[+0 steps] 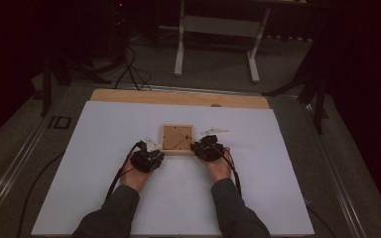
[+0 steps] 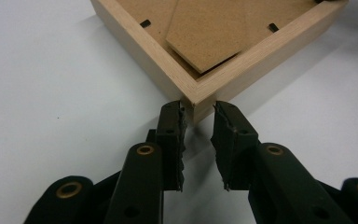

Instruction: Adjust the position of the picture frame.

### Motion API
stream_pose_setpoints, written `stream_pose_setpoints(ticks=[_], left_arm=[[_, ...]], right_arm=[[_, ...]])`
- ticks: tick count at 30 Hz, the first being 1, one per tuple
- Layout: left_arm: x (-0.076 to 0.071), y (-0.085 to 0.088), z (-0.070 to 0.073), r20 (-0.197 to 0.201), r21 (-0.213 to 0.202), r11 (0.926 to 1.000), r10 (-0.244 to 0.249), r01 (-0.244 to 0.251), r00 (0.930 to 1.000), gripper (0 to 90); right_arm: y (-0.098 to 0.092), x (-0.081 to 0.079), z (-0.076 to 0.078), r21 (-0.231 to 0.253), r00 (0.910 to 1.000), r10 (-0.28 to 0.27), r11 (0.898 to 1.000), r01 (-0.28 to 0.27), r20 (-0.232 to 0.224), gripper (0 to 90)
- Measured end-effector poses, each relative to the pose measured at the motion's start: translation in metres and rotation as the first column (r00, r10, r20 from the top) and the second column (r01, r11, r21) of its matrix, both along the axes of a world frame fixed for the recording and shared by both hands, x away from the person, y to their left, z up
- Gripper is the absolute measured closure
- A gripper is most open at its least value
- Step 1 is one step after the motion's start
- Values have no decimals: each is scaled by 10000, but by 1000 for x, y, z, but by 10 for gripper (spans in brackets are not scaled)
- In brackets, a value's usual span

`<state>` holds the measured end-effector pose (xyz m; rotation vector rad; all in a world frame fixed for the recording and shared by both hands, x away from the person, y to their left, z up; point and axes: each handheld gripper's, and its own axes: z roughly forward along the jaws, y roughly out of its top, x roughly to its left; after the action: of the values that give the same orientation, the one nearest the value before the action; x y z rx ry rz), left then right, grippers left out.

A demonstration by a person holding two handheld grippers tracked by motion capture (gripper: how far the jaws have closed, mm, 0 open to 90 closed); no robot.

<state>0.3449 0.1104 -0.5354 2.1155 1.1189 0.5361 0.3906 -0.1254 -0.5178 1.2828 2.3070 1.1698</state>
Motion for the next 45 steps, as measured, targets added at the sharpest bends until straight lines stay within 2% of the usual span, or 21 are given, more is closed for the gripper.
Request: stream_pose_setpoints(ticks=[7,11,14,18,21,32,35,45], left_arm=[[-5,-2,1,-54,119,9998,-172,173,9998,731],[-13,-4,0,-20,107,9998,-184,185,9998,736],[-20,-4,0,-54,-66,9998,-181,181,9998,740],[-28,-5,1,-120,67,9995,-309,310,9995,748],[-31,-6,2,-146,155,9993,-345,347,9993,749],[-44,-5,3,-304,6,9987,-505,506,9983,749],[-48,-4,1,-245,-197,9986,-497,493,9985,749],[-49,-2,-1,-166,-362,9982,-485,478,9987,742]], right_arm=[[-1,-7,2,-316,9998,145,9994,-141,127,757],[-1,-15,3,-627,9990,281,9977,-258,349,759],[0,-22,3,-887,9976,384,9955,-333,568,759],[-1,-29,4,-1145,9960,565,9923,-483,694,762],[-2,-31,4,-1127,9961,609,9922,-536,630,767],[-4,-46,6,-1252,9957,726,9900,-649,580,766],[-4,-51,5,-1235,9955,720,9903,-639,623,766],[-3,-56,4,-1243,9941,730,9903,-626,806,762]])
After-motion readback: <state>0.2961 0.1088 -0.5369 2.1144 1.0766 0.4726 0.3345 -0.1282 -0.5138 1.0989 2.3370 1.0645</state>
